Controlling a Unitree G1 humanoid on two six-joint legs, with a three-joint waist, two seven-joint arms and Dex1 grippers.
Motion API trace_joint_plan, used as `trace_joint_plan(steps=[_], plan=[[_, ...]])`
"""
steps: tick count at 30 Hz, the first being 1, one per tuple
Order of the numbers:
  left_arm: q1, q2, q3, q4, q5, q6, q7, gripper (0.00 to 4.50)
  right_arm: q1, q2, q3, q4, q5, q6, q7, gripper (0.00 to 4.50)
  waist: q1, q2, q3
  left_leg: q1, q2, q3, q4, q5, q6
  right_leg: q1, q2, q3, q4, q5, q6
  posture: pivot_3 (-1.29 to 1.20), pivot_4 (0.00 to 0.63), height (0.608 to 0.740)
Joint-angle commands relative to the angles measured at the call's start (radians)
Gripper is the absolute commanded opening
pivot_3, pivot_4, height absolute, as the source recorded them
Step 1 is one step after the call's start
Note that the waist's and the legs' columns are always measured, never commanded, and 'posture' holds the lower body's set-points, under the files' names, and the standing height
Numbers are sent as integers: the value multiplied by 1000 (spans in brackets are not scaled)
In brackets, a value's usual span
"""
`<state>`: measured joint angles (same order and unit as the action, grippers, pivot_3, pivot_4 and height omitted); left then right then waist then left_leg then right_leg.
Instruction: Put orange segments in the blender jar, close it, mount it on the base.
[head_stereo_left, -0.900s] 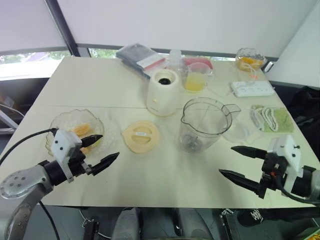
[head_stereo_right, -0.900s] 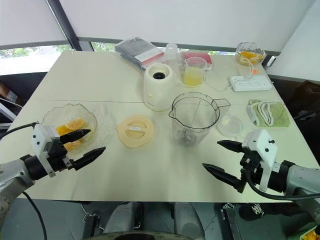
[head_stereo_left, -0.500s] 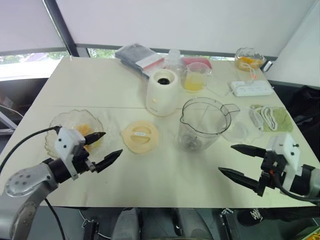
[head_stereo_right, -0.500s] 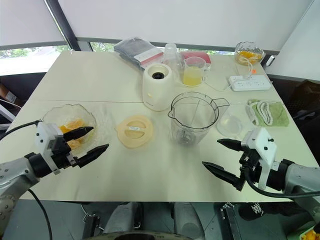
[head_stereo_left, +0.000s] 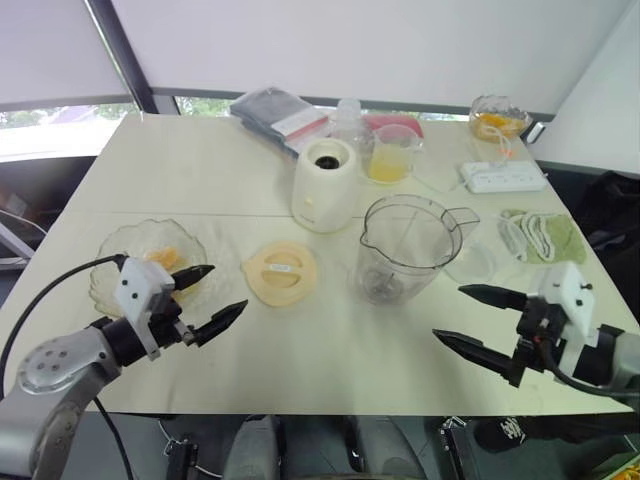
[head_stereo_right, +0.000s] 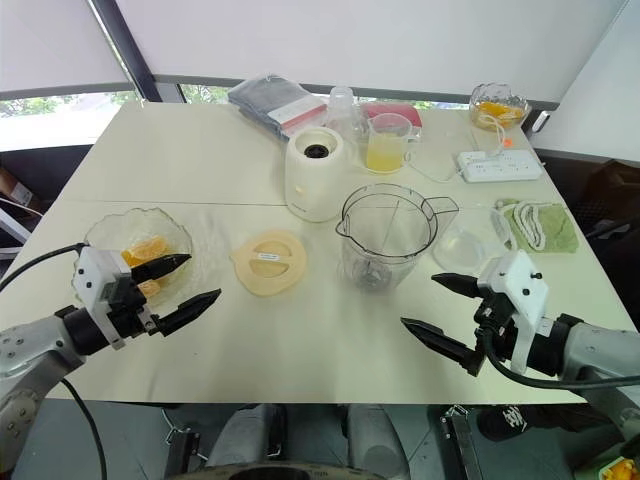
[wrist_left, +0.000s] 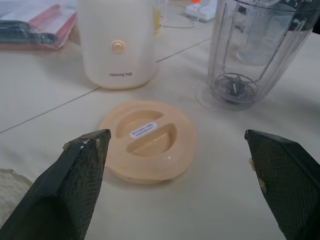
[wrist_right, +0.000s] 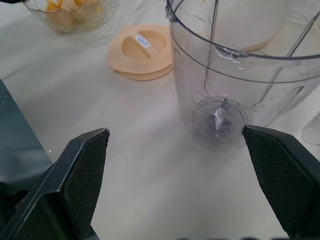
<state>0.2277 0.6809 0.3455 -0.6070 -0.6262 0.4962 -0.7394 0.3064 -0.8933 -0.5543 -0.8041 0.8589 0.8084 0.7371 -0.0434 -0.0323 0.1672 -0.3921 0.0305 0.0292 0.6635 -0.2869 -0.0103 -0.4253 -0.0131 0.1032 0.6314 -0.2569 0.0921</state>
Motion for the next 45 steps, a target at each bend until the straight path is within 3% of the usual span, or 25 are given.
trace_joint_plan(steps=[1, 6, 10, 13, 19, 25, 31, 34, 45], plan=[[2, 2, 6, 2, 4, -41, -27, 4500, -16, -6, 5, -21, 16, 0, -15, 4458, 0, 0, 0, 0, 0, 0, 0, 0, 0, 0, 0, 0, 0, 0, 0, 0, 150, 740], [-82, 34, -14, 86, 36, -72, -61, 4500, -30, 9, 40, -21, 8, -8, -45, 4458, 3, 0, 0, 0, 0, 0, 0, 0, 0, 0, 0, 0, 0, 0, 0, 0, 150, 740], [-337, 165, -16, 273, -26, 49, -140, 4500, -16, 55, 110, -34, -22, -30, -85, 4458, 12, -2, 1, 0, 0, -1, 2, 0, 0, 1, 2, -3, 1, 1, -1, 0, 150, 740], [-490, 289, -86, 443, 48, 31, -263, 4500, -16, 95, 169, -41, -51, -49, -115, 4458, 4, -1, 1, 0, 1, -1, 2, 0, 0, 1, 2, -4, 1, 1, -2, 0, 150, 740], [-824, 385, -250, 763, 183, 117, -318, 4500, -18, 170, 282, -43, -129, -97, -172, 4458, 0, 0, 3, -1, -1, 0, 0, 0, 1, -2, 2, -3, 1, 1, 0, 0, 150, 740], [-952, 476, -418, 860, 302, 144, -507, 4500, -28, 223, 375, -21, -209, -145, -202, 4458, 0, -1, 3, -2, -1, 1, 0, 0, 1, -2, 3, -4, 3, 0, 0, 0, 150, 740], [-1120, 476, -621, 1050, 500, 217, -595, 4500, -70, 241, 442, 25, -261, -169, -195, 4458, 1, -2, 4, -1, -2, 1, 3, 0, 1, -2, 3, -4, 6, 0, 0, 0, 150, 740], [-1146, 450, -687, 1126, 610, 208, -557, 4500, -92, 234, 467, 50, -287, -180, -175, 4458, 0, -2, 4, -1, -2, 2, 3, 0, 1, -2, 3, -4, 7, 0, 0, 0, 150, 740], [-1071, 376, -669, 1231, 706, 266, -398, 4500, -135, 215, 512, 92, -314, -177, -106, 4458, 0, -5, 5, 0, -2, -1, 3, 0, 1, -5, 3, -4, 17, 1, 4, 0, 150, 740]])
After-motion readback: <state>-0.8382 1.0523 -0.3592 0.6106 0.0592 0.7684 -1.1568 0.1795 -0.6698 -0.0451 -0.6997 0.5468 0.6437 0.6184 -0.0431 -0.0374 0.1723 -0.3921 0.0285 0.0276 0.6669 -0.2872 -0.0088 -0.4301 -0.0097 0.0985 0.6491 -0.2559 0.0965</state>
